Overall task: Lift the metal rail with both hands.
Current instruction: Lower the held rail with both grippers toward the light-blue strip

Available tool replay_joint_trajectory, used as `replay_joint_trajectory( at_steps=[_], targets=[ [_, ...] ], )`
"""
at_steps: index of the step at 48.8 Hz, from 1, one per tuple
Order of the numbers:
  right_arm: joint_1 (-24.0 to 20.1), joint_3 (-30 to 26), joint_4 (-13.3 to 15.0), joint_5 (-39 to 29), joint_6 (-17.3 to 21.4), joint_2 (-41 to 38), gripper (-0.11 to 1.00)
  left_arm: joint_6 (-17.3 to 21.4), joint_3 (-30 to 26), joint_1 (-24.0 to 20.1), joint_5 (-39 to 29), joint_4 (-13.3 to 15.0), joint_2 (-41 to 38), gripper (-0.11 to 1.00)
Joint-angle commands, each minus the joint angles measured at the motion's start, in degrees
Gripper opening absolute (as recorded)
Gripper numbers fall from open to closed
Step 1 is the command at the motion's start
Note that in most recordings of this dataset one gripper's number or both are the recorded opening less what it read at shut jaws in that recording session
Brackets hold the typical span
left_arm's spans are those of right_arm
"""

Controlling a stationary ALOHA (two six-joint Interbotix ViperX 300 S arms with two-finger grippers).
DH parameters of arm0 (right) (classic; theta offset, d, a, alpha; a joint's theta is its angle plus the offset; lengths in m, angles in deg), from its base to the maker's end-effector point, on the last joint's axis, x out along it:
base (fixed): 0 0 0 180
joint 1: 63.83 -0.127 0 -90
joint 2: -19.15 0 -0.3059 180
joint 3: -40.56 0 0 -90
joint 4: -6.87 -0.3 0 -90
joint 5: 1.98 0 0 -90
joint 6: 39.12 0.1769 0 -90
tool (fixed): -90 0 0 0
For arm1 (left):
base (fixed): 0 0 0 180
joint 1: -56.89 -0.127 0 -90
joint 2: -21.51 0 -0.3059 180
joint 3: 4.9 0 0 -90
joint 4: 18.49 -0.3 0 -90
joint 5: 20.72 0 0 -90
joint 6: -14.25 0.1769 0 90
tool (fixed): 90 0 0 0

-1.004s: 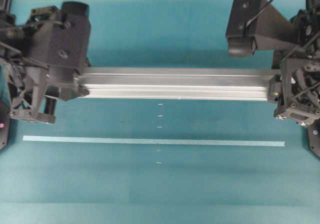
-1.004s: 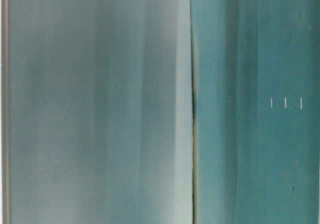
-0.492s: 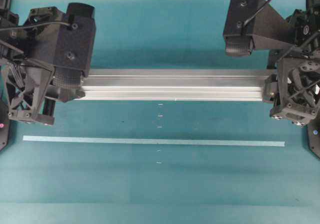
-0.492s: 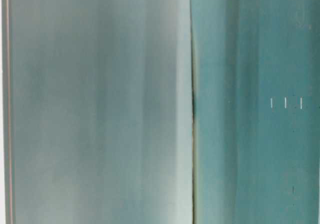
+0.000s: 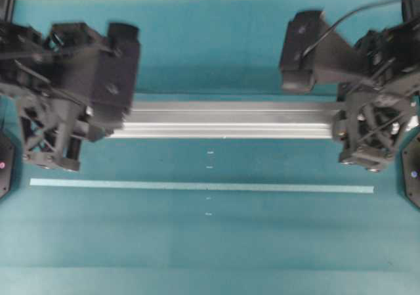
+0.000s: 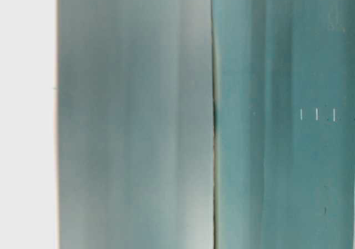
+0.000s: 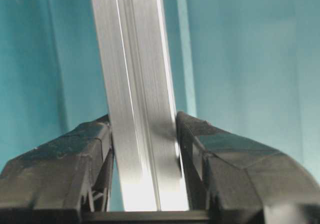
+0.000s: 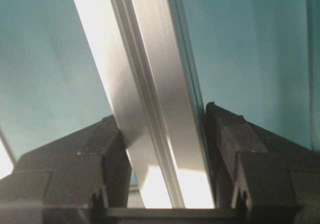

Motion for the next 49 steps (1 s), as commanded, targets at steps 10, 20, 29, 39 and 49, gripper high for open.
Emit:
replay_joint_trajectory(
  at_steps=[10,20,29,39,49],
  targets=[
    [1.6,6.6,3.0,10.9,0.4,-0.3,0.42,0.4,10.0,1.5,8.8,0.2,-0.1,0.33],
    [1.0,13.8,3.1,17.7,0.3,-1.2,0.42,1.0,13.6,0.9,13.0,0.3,-1.9,0.33],
    [-0.2,19.2,3.1,25.2,0.4,-2.8,0.42,0.9,16.3,0.8,16.3,0.2,-3.2,0.33],
    [-1.4,22.8,3.1,32.3,0.2,-5.4,0.42,1.1,20.0,0.8,19.9,0.2,-4.7,0.33],
    [-2.7,24.3,3.0,37.0,0.3,-8.0,0.42,1.1,23.6,0.8,24.4,0.2,-5.7,0.33]
  ],
)
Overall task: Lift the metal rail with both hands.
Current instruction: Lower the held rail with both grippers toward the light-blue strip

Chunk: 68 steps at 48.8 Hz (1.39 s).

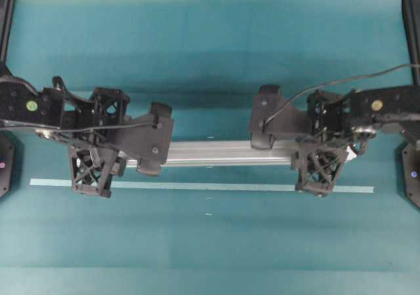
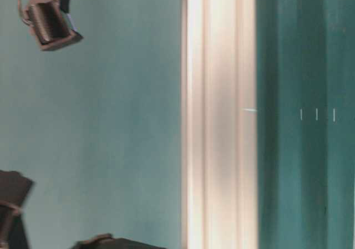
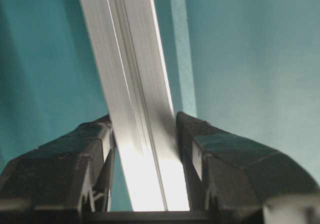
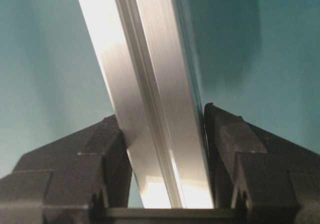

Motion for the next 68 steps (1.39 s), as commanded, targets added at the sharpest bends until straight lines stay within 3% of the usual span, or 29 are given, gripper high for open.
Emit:
replay_joint_trajectory(
  at_steps=[1,37,68],
  targets=[
    [-0.2,0.0,0.2,3.1,0.7,-1.0,0.42,0.6,0.2,0.6,2.6,0.2,0.3,0.33],
    [-0.9,6.6,0.2,17.3,0.4,-7.0,0.42,0.1,7.1,0.4,11.7,0.2,-3.8,0.33],
    [-2.2,7.6,0.2,21.0,0.0,-10.5,0.42,-0.8,8.4,0.7,15.6,0.3,-5.2,0.32]
  ],
)
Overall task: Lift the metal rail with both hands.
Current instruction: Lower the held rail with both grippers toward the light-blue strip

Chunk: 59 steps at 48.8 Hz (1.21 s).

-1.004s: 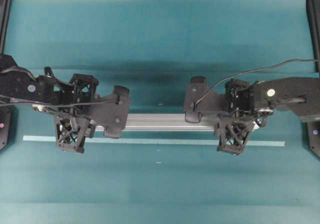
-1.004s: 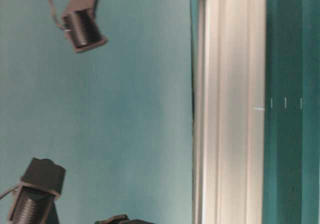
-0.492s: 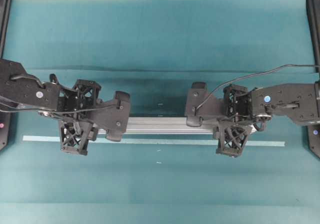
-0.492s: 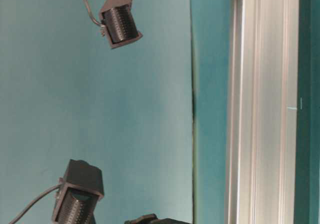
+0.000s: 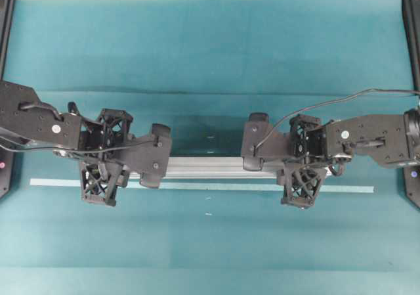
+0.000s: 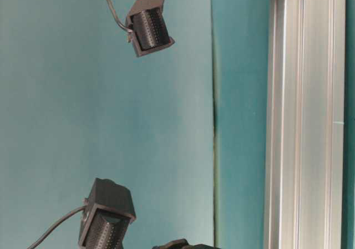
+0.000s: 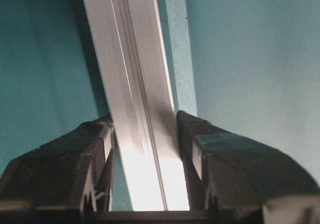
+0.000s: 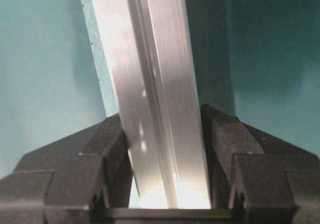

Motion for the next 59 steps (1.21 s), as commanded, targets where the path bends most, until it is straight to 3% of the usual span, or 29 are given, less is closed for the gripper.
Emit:
replay_joint_trajectory(
  at_steps=[1,38,59],
  targets=[
    [-0.4,-0.3,-0.2,0.8,0.3,-0.8,0.42,-0.3,-0.9,0.6,1.0,0.0,0.6,0.32],
    [-1.7,-1.3,-1.2,-1.7,0.6,-0.8,0.4,-0.7,1.1,1.1,4.5,0.1,0.1,0.32],
    [-1.4,-0.1,-1.2,1.9,1.3,-0.9,0.4,2.5,2.9,1.1,9.1,0.1,0.3,0.32]
  ],
)
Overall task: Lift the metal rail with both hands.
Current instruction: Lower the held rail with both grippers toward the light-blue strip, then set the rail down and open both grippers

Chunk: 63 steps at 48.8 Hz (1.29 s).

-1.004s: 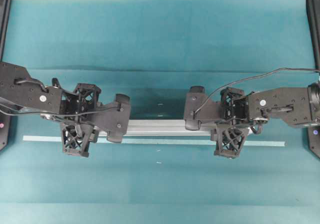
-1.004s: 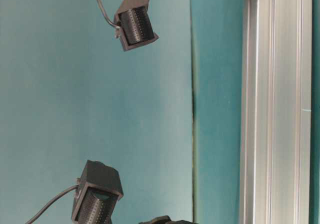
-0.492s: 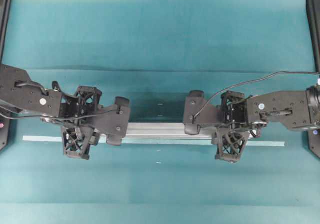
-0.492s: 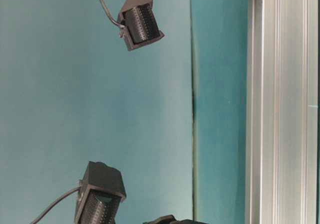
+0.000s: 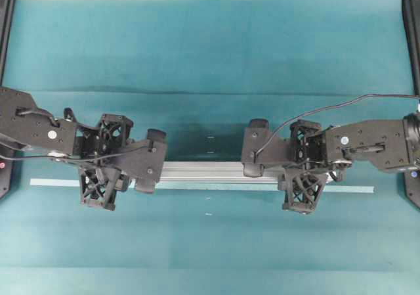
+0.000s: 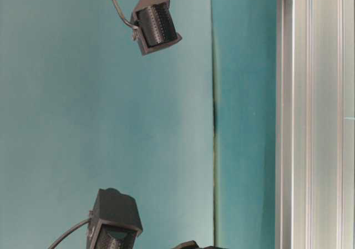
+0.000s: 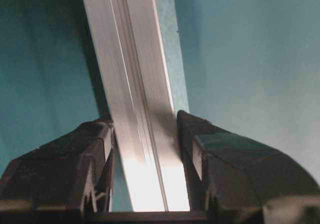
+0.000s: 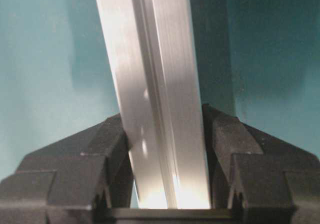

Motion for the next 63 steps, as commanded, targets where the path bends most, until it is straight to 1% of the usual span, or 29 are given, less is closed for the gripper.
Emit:
replay_joint_trajectory(
  at_steps=[1,10,17,18,20,21,22,26,27,30,32,33,41,47,53,63],
  targets=[
    [-0.2,-0.3,-0.4,1.7,1.1,-0.4,0.4,1.1,-0.4,0.2,1.8,0.0,0.1,0.32],
    [-0.2,-0.4,-0.8,1.7,1.3,-0.4,0.4,1.1,-0.3,0.2,1.9,-0.1,-0.1,0.32],
    [-0.4,-0.4,-2.9,1.6,1.1,-0.4,0.4,1.0,-0.2,0.3,1.8,0.0,0.0,0.32],
    [-0.4,-0.4,-3.1,1.5,1.1,-0.4,0.43,0.9,-0.2,0.2,1.8,-0.1,0.0,0.32],
    [-0.6,-0.3,-3.3,1.6,1.1,-0.4,0.52,0.7,0.0,0.2,1.8,-0.1,0.0,0.33],
    [-0.7,-0.4,-3.3,1.7,1.1,-0.4,0.58,0.7,0.0,0.2,1.8,-0.1,0.1,0.35],
    [-0.8,-0.3,-3.3,1.8,1.1,-0.4,0.64,0.7,0.0,0.2,1.7,-0.1,0.1,0.4],
    [-1.1,-0.4,-3.2,2.4,0.8,-0.4,0.85,0.5,0.1,0.2,1.7,-0.1,0.2,0.65],
    [-1.3,-0.4,-3.1,2.6,0.7,-0.4,0.9,0.5,0.1,0.2,1.7,-0.1,0.2,0.72],
    [-1.3,-0.4,-3.0,3.3,0.7,-0.4,0.98,0.4,0.2,0.3,1.7,-0.1,0.2,0.88],
    [-1.3,-0.4,-2.9,3.7,0.8,-0.4,0.99,0.4,0.2,0.2,1.7,0.0,0.2,0.95],
    [-1.3,-0.4,-2.8,3.8,0.8,-0.4,0.98,0.4,0.2,0.2,1.7,-0.1,0.3,0.96],
    [-1.0,-0.9,-1.8,4.0,1.1,0.1,0.97,0.4,0.7,0.2,1.7,0.0,0.7,0.94],
    [0.0,-1.5,-1.4,4.0,1.1,2.1,0.97,0.4,0.5,0.1,1.7,-0.1,3.5,0.94],
    [1.1,-1.5,-1.5,4.7,1.1,6.3,0.97,0.4,0.4,-0.3,1.8,0.0,8.2,0.94],
    [3.2,-1.1,-1.5,8.1,0.7,15.8,0.97,0.2,0.4,-0.3,2.0,-0.1,15.9,0.94]
  ],
)
